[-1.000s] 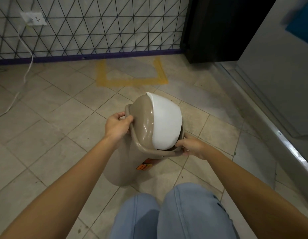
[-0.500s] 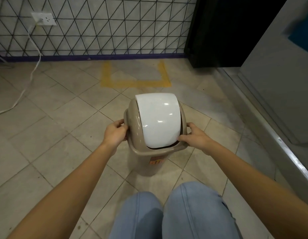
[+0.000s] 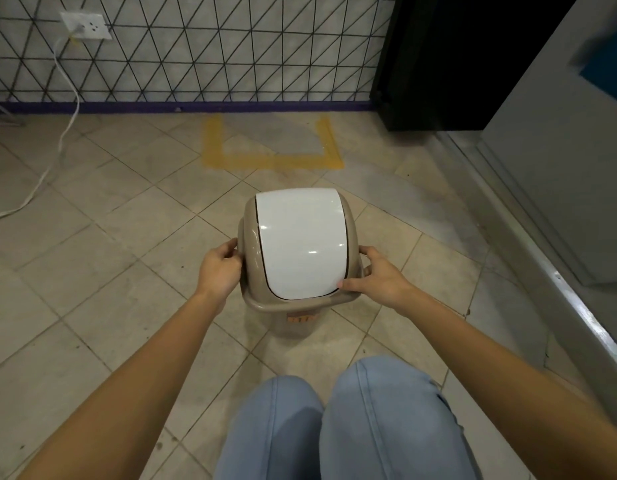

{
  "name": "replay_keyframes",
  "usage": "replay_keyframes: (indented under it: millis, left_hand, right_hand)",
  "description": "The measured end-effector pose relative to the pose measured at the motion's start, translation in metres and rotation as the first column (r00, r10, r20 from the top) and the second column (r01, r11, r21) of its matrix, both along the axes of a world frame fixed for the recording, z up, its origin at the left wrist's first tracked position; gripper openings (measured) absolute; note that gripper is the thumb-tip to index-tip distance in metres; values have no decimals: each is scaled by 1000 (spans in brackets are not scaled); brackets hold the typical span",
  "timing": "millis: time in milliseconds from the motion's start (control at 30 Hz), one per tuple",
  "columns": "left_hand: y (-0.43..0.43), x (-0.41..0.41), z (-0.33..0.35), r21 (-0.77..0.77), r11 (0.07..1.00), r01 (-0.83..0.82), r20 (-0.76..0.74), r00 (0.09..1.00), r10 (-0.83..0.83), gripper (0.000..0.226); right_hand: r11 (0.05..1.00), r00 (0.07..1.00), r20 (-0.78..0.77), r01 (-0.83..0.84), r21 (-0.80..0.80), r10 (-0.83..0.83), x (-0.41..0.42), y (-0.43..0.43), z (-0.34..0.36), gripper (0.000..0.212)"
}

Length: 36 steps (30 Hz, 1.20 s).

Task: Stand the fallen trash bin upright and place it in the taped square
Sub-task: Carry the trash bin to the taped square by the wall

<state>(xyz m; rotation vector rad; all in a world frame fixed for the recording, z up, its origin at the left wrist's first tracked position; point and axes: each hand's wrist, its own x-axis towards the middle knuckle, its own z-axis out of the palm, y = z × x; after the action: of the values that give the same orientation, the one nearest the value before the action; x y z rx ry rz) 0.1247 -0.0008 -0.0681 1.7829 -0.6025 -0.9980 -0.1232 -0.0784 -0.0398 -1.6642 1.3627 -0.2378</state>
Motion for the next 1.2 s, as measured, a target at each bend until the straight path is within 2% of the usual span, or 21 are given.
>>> replay_keyframes:
  millis: [100,200,267,333,400,533,733,800,933,1200]
  left_hand:
    - [0,-1,1,-5,1000,-3,7,1000,3,42]
    - [1,-3,1,-15,1000,-12,80,997,13,46]
    - [3,-7,6,-30,1000,-3,203,979,9,43]
    - [7,-12,10,-48,998,32,374,927,-11,41]
    - [12,-16,11,-86,995,43,459,888,1,41]
    - [26,-29,9,-219,970,104,495,869,18,49]
    - [39,-30,1,-127,929,348,588,781,-212,120]
    - [38,-26,1,-89,905,415,619,735,-277,134]
    - [31,-25,2,-54,902,429,631,714,-301,140]
    - [4,-24,5,-50,917,396,625,729,-281,135]
  right_hand:
    - [1000,1000,2,-5,-7,5,0,0,-2,89]
    - [997,999,-43,-17,-77,14,0,2,-3,98]
    - [981,996,-91,-36,-190,18,2,5,-3,110]
    - [952,996,-77,-70,-299,49,6,9,-2,120]
    - [928,994,-58,-110,-355,96,10,12,0,130]
    - [898,986,-65,-169,-406,156,15,18,5,137]
    - [874,974,-136,-225,-431,183,19,14,10,138]
    - [875,973,-138,-229,-427,187,19,11,11,139]
    - [882,973,-140,-224,-414,182,21,3,10,140]
    - [892,986,-104,-163,-422,132,31,-20,5,139]
